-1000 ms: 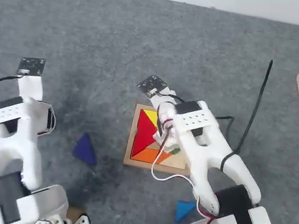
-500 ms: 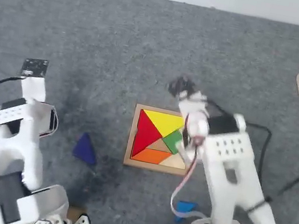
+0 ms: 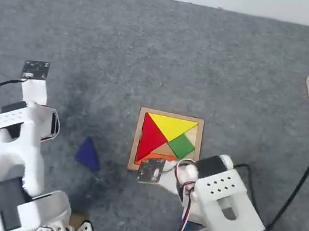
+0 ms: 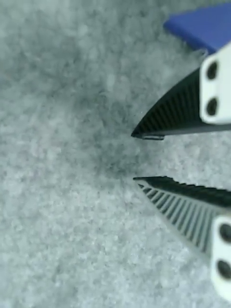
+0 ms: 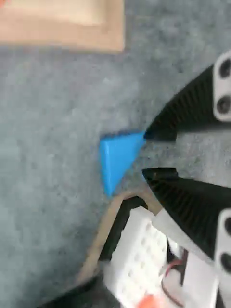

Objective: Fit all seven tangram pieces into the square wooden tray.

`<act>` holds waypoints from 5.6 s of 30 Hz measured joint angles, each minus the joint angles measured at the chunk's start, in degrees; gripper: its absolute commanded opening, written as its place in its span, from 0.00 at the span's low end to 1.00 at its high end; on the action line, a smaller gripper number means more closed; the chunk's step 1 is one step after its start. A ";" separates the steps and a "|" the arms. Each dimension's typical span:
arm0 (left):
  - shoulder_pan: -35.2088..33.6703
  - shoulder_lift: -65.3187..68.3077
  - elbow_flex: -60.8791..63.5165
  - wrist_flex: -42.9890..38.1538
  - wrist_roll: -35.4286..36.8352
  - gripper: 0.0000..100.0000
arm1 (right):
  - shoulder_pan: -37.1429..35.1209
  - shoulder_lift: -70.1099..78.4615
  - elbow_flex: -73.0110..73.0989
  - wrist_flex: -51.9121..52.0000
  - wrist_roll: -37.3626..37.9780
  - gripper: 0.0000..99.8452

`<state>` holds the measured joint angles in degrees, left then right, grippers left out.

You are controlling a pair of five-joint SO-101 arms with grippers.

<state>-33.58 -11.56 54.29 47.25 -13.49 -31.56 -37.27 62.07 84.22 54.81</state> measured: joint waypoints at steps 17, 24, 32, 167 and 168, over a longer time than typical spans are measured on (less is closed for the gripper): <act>-0.09 0.00 0.00 0.00 0.00 0.12 | -3.87 16.44 0.09 -11.43 0.44 0.18; -0.09 0.00 0.00 0.00 0.00 0.12 | -4.22 18.64 -0.09 -14.59 -10.90 0.18; -0.18 0.00 0.00 0.00 0.00 0.12 | -4.31 18.99 -2.20 -14.68 -23.47 0.10; 0.00 0.00 0.53 0.00 0.18 0.12 | 10.99 26.99 -41.23 -8.79 -48.18 0.04; 0.00 0.00 0.62 0.00 0.18 0.12 | 10.99 29.98 -43.08 -9.49 -49.14 0.04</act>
<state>-33.58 -11.56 54.90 47.25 -13.32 -20.57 -7.30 18.99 74.73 5.67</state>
